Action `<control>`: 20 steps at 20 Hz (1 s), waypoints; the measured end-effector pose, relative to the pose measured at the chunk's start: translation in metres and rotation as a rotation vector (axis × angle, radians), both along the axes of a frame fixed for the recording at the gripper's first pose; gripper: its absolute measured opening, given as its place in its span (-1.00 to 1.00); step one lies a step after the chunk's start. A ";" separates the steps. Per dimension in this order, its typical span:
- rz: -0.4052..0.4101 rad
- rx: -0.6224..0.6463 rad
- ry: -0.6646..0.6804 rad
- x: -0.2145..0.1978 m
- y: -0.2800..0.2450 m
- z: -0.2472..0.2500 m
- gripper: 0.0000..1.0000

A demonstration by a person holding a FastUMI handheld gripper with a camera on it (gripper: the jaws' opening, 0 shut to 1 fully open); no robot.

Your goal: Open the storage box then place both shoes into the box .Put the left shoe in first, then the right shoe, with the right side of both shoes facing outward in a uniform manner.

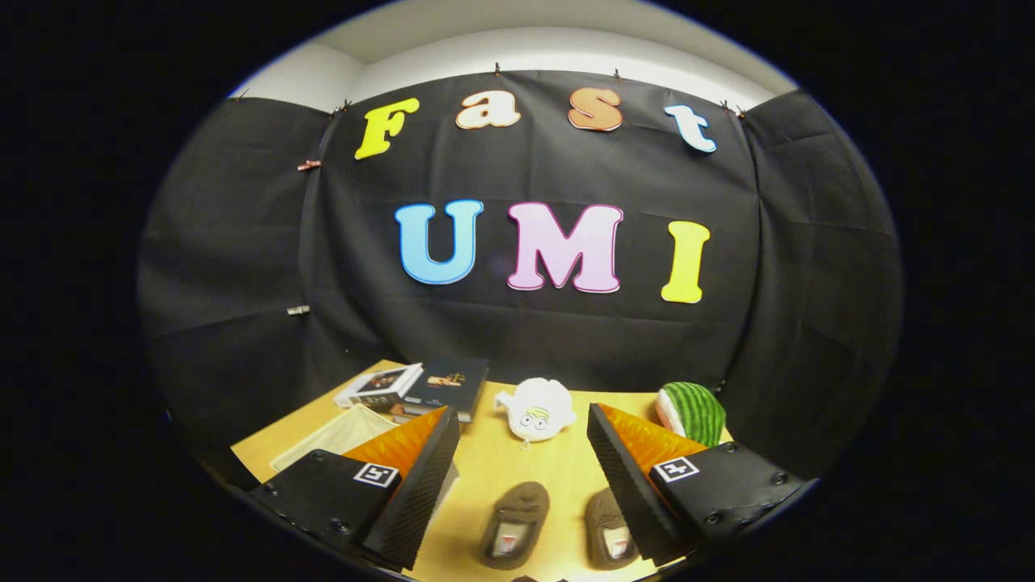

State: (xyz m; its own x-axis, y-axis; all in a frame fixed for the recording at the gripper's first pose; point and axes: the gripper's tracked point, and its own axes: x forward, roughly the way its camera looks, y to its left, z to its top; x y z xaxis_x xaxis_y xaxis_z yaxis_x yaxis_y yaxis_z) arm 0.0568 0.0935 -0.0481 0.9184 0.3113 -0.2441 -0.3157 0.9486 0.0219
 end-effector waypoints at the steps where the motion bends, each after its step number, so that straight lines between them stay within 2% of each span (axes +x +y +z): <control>1: -0.007 -0.017 0.027 -0.002 -0.005 -0.016 0.96; 9: 0.013 -0.158 0.279 -0.027 -0.019 -0.137 0.96; 16: 0.043 -0.233 0.468 -0.019 -0.018 -0.216 0.97; 20: 0.026 -0.250 0.611 -0.013 -0.021 -0.263 0.97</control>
